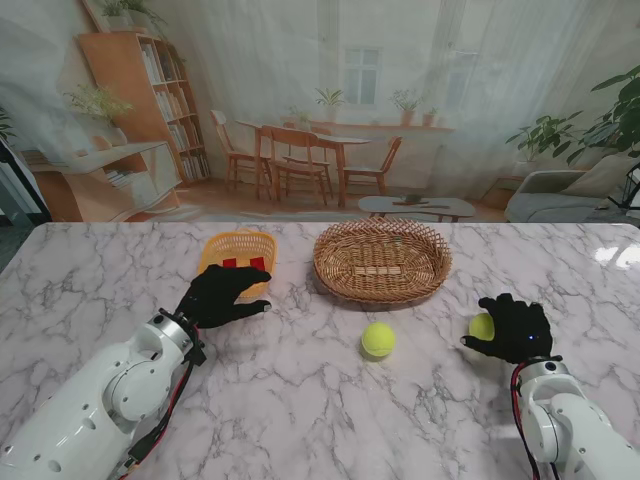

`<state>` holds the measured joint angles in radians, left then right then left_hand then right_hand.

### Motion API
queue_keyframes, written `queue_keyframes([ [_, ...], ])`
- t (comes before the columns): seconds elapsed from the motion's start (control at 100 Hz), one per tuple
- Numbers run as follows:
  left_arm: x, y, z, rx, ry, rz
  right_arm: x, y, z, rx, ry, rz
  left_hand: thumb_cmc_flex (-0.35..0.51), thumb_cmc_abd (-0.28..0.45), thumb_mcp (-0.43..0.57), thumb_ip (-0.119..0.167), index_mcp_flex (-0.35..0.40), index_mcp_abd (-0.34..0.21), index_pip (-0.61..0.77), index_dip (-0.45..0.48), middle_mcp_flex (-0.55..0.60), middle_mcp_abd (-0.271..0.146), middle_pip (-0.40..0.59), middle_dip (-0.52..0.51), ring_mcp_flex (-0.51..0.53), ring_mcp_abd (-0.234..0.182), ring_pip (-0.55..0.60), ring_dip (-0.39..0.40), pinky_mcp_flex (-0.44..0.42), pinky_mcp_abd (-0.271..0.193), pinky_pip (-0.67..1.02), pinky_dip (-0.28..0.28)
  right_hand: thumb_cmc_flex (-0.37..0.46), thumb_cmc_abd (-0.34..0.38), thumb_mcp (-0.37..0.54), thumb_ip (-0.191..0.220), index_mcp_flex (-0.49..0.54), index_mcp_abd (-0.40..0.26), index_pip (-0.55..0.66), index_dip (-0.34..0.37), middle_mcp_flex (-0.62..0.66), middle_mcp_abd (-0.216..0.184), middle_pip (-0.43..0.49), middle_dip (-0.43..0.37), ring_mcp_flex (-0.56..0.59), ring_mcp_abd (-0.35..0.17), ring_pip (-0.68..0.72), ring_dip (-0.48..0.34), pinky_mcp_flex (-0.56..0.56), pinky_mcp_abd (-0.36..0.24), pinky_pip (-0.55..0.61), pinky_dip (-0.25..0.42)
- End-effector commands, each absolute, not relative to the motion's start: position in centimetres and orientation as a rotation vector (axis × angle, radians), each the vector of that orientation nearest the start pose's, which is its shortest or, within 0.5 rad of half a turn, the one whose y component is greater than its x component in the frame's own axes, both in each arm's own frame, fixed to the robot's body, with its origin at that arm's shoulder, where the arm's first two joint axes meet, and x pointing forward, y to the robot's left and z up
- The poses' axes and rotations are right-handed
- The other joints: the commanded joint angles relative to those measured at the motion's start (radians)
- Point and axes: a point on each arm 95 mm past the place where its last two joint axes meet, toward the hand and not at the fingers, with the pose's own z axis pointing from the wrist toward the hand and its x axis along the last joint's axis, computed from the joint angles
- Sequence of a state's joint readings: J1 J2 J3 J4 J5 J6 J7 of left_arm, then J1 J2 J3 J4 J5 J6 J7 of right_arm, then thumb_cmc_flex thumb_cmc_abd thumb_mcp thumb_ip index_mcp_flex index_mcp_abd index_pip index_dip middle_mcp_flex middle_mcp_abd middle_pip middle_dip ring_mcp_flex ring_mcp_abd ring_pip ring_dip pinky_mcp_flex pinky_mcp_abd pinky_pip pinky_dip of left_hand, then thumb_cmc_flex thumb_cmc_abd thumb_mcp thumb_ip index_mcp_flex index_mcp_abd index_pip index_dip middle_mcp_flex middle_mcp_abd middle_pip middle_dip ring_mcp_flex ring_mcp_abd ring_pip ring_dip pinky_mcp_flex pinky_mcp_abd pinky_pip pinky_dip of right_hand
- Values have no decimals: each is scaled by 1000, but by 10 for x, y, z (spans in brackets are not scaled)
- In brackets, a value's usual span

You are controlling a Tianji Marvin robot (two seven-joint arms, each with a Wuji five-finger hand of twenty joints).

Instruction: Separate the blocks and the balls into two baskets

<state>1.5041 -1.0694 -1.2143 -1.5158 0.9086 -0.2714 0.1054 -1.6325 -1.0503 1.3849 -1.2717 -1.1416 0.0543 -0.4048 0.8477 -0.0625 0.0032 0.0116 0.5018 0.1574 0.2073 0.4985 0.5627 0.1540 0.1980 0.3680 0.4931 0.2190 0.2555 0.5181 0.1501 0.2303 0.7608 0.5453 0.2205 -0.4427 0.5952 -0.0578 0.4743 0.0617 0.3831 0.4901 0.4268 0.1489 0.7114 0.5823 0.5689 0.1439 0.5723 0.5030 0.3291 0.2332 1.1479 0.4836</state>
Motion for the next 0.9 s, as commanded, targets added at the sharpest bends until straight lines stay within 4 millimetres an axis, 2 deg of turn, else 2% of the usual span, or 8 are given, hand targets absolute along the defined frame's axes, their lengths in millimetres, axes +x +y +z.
queue_keyframes([
  [0.0,414,4,-320,-1102,1558,-1723,377,-148,-400,1134,1288,1089,-5,53,-25,-7,-11,-10,-9,-10,25,-18,-5,12,10,-9,-5,9,-17,31,-2,20,14,-30,20,-10,16,40,14,20,11,13,44,19,27,1,74,19,28,-32,27,13],
  [0.17,414,5,-320,-1093,1568,-1708,380,-147,-408,1161,1282,1086,-4,52,-25,-6,-11,-9,-7,-9,28,-16,-2,13,10,-7,-5,10,-18,31,-4,20,81,-38,-7,-7,49,56,28,21,47,13,82,39,75,-3,145,49,97,-44,82,25],
  [0.31,414,4,-320,-1092,1573,-1706,381,-146,-410,1166,1272,1091,-4,54,-25,-6,-11,-10,-7,-10,26,-17,-2,12,11,-7,-5,10,-18,31,-5,21,199,-67,-20,2,81,48,72,34,89,13,125,64,136,-13,221,87,187,-59,147,63],
  [0.42,414,4,-321,-1093,1576,-1704,382,-146,-411,1148,1275,1100,-3,53,-25,-6,-11,-9,-7,-10,27,-17,-2,13,11,-8,-5,10,-17,30,-5,21,190,-124,229,-24,102,31,139,42,134,6,161,84,195,-30,283,121,267,-75,184,106],
  [0.49,414,3,-321,-1094,1578,-1703,383,-146,-412,1146,1269,1108,-4,53,-25,-6,-11,-9,-7,-10,26,-17,-2,12,11,-8,-5,10,-18,29,-6,21,215,-136,300,-34,114,23,170,47,155,6,179,94,222,-34,317,137,305,-82,207,123],
  [0.71,415,3,-321,-1094,1579,-1702,384,-145,-408,1146,1252,1129,-4,53,-25,-6,-11,-9,-6,-10,27,-18,-1,13,12,-8,-5,10,-17,29,-7,21,341,-108,359,-45,148,-4,251,61,208,-6,204,110,268,-37,363,159,357,-78,247,150],
  [0.77,415,3,-321,-1096,1579,-1700,384,-144,-404,1145,1242,1142,-2,54,-25,-6,-10,-10,-6,-10,27,-18,-1,13,12,-8,-4,11,-16,29,-6,21,383,-106,347,-87,143,-15,302,-6,220,-11,203,117,277,-36,366,163,365,-79,252,156],
  [0.89,415,2,-322,-1097,1584,-1697,385,-143,-396,1131,1229,1165,-4,54,-25,-6,-10,-10,-6,-10,26,-18,-1,13,11,-9,-5,10,-17,29,-7,21,404,-110,336,-111,146,-24,329,-24,230,-12,204,117,285,-36,368,164,371,-75,257,158],
])
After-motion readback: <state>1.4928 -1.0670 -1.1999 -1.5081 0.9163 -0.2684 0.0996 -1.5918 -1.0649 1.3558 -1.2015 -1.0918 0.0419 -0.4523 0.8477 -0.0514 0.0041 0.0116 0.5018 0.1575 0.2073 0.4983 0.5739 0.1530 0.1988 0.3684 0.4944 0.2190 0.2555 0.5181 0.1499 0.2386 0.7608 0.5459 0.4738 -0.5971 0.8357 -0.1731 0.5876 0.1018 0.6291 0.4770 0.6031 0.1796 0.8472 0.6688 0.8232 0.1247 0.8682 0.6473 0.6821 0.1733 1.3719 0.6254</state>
